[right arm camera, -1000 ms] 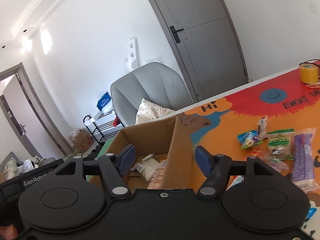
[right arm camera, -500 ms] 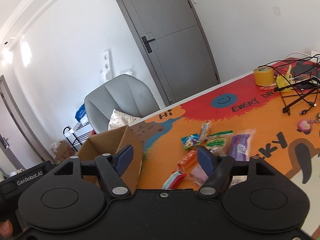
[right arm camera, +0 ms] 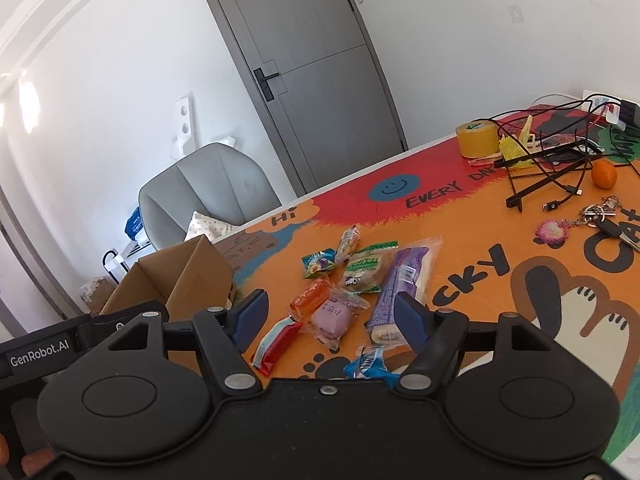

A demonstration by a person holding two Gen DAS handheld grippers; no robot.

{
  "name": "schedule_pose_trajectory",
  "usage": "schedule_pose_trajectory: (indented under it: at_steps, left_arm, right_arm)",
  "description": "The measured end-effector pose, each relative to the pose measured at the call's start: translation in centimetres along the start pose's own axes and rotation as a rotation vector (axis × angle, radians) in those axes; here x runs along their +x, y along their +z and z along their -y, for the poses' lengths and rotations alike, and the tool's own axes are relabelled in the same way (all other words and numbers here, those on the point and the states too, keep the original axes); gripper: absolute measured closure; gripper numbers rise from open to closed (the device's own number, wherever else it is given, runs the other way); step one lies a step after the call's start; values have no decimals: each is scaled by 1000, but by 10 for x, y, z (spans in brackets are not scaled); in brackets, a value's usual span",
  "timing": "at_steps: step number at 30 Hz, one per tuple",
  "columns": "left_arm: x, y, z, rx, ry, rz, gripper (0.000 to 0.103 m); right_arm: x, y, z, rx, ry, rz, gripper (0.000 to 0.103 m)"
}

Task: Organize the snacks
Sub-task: 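Grasp the red-and-white bar with the left tool while the right tool grasps the blue packet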

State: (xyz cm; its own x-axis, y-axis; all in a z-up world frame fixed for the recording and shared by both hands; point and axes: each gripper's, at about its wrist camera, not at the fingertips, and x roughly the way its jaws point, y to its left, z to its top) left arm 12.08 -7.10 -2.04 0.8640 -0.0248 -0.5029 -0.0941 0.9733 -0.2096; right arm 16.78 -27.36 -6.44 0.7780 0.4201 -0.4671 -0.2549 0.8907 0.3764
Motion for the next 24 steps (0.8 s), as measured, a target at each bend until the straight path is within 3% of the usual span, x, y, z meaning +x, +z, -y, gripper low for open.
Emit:
schedule_pose_trajectory:
  at_steps: [6,15,18,20,21,24]
  left_arm:
    - [12,-7,12,21,-15,-32,37]
    - [36,-23,21,52,-28,-94,53]
    - [45,-26,23,52,-21,-112,53]
    - [52,-29,24,57,-16,-126,53]
    - [55,-29,26,58,-15,-132,53]
    - [64,-33,31,75,-16,-146,53]
  right_arm:
    - [11,-13,11,7,3,-47,41]
    - [37,-36,19,3,5,-113,43]
    - [46,-42,23,8,-6,-128,43]
    - [52,-46,27,12,-13,-144,55]
    - [55,-48,29,17,-16,-159,69]
    - [52,-51,32,10,-16,-147,70]
